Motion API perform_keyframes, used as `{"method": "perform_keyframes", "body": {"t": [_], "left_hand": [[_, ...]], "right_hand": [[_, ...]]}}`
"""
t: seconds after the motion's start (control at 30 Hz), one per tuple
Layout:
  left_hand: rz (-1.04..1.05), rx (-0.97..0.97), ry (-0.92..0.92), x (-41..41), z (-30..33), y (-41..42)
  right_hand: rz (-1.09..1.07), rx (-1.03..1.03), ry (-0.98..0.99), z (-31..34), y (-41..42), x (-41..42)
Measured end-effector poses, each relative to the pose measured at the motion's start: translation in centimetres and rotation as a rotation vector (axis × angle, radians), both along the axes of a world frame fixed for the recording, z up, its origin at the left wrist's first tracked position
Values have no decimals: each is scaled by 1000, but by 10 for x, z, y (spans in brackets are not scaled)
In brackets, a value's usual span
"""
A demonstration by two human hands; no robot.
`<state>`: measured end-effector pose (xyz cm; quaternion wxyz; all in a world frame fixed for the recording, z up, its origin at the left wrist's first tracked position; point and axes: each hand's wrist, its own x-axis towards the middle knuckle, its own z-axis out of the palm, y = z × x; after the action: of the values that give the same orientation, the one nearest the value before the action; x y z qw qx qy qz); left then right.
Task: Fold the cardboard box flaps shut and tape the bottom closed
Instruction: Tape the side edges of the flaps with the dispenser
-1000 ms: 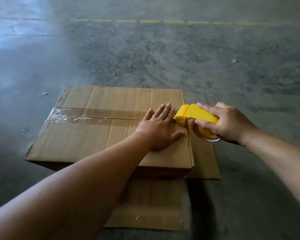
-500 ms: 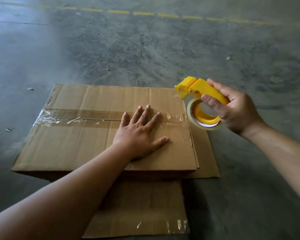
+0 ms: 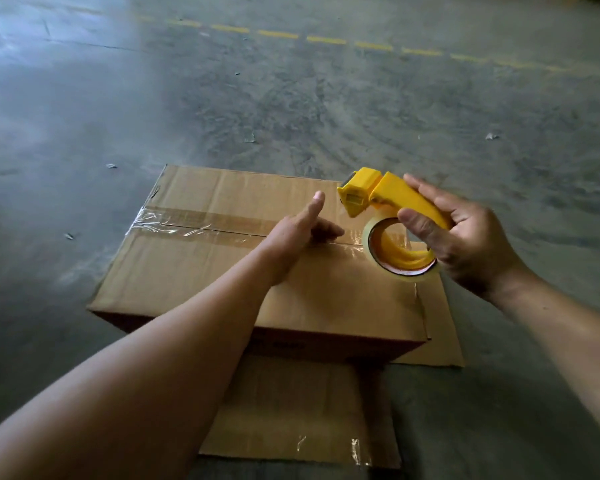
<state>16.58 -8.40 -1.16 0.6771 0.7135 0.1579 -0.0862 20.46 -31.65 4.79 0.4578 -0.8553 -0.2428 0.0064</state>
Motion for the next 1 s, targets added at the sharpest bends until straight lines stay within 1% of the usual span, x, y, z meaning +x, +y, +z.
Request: {"method": "perform_keyframes", "body": {"t": [0.07,0.23,0.47,0.67,0.73,0.8,0.9,0.93,1.0], "left_hand": [[-70,-73,63,1,4,6],[-123,-256,64,-1,4,13],[-58,-248,101,7,3,10],[-81,26,80,25,-2,15],[-122,91,79,32,1,20],[-197,217,82,38,5,26],[-300,344,115,47,9,38],[-310,349,135,49,10,40],[-292,296,185,51,14,37]], "right_hand": [[8,-21,-15,1,5,-3],[12,-53,-35,-6,9,-12],[-10,-132,-58,-18,6,-19],[7,-354,-128,-18,3,-16],[27,-400,-122,-16,4,-11],[27,-430,-125,-15,7,-8],[-36,-383,-159,-21,13,-11],[-63,-346,-162,-26,17,-14],[-123,-255,-131,-32,22,-20]]}}
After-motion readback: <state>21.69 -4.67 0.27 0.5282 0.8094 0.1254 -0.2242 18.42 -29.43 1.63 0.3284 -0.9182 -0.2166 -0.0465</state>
